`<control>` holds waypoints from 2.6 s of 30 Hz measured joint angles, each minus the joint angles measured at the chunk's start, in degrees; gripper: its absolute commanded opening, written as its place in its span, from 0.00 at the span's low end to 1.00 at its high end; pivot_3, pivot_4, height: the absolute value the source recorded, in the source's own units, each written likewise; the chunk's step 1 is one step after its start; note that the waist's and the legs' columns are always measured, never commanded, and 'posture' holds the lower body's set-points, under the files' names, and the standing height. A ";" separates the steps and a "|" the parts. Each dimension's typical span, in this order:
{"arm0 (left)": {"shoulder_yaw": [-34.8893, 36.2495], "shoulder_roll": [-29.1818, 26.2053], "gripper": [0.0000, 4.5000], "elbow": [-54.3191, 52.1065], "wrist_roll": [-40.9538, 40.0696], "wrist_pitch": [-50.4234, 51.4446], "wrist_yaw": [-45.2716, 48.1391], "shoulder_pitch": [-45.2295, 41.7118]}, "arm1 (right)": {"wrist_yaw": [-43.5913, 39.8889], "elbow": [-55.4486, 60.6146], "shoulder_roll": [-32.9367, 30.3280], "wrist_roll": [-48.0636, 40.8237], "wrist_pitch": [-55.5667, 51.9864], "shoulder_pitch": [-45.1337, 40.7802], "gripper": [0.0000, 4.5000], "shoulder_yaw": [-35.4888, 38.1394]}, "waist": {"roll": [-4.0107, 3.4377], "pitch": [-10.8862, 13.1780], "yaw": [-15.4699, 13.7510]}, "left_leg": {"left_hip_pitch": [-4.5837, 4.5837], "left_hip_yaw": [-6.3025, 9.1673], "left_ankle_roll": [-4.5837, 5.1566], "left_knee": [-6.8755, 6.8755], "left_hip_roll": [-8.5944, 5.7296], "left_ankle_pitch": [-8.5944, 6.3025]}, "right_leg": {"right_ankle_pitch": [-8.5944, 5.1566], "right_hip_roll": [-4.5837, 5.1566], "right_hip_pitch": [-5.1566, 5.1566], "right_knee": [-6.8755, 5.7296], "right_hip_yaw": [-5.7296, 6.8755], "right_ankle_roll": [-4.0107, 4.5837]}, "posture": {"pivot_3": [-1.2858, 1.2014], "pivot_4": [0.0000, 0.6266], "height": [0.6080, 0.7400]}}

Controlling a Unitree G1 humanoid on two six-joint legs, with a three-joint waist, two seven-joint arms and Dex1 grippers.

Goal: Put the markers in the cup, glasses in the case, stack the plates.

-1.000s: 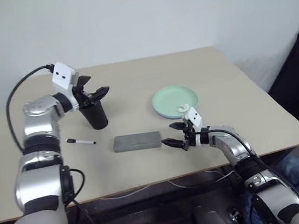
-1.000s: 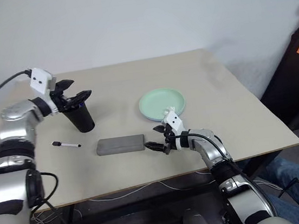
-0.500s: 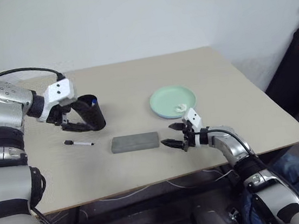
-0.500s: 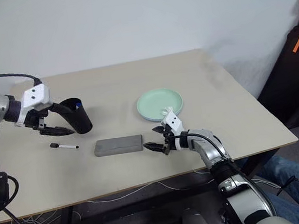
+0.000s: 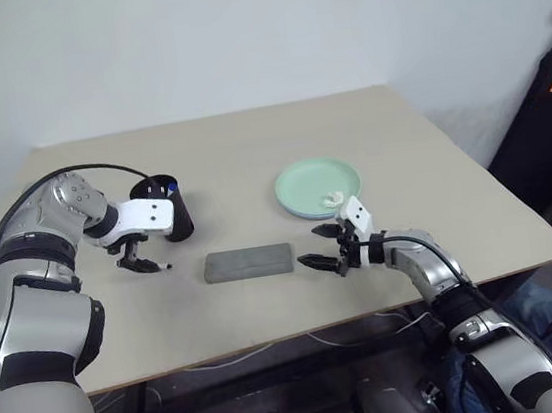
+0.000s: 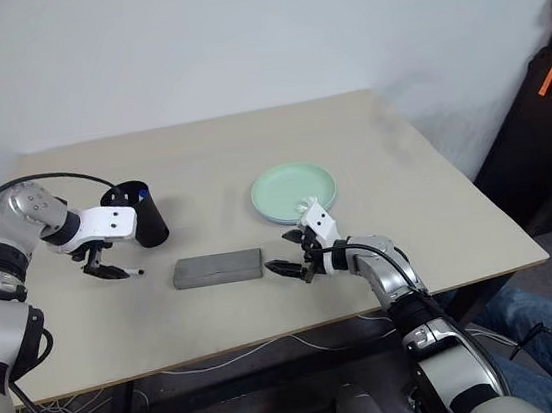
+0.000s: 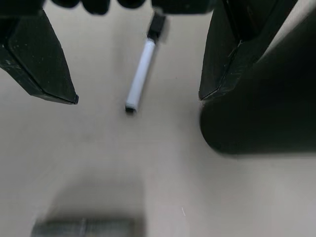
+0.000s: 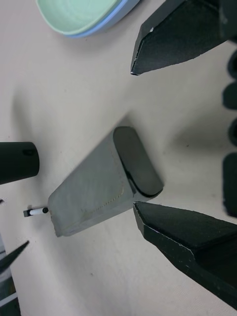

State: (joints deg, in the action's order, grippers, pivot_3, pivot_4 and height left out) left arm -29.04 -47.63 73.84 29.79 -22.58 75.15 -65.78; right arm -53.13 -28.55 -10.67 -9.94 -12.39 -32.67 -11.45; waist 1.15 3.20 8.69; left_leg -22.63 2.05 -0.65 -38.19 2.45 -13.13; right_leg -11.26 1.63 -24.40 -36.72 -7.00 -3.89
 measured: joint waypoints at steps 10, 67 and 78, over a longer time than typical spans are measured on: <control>-0.77 0.01 0.92 2.69 4.24 0.69 -4.75 0.02 | 0.49 0.27 -0.27 0.00 -0.04 0.20 0.99 0.00 | 0.08 0.01 -0.14 | -0.01 0.00 0.00 0.00 0.00 0.00 | 0.00 0.01 0.00 0.00 0.00 0.00 | 0.52 0.00 1.00; 7.70 7.28 0.35 5.46 0.20 18.32 5.87 1.23 | 3.31 7.85 -1.11 -0.04 -2.92 5.71 0.99 -0.37 | 0.19 0.00 -0.12 | 0.00 0.02 0.00 -0.01 -0.01 0.00 | 0.05 0.01 0.02 0.00 0.02 -0.09 | 0.52 0.00 1.00; 4.62 3.91 0.35 5.10 3.62 11.29 1.39 1.21 | 3.09 6.23 -0.83 -0.02 -2.47 3.98 0.99 -0.37 | 0.20 0.00 -0.11 | 0.00 0.01 0.00 -0.01 -0.01 0.00 | 0.05 0.01 0.02 0.00 0.01 -0.09 | 0.52 0.00 1.00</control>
State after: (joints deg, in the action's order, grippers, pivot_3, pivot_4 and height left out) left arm -24.42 -43.72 78.94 33.41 -11.29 76.55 -64.57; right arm -50.04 -22.32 -11.50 -9.96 -14.87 -28.69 -11.82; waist 1.35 3.20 8.58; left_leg -22.62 2.06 -0.66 -38.20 2.45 -13.13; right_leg -11.20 1.63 -24.38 -36.73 -6.99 -3.98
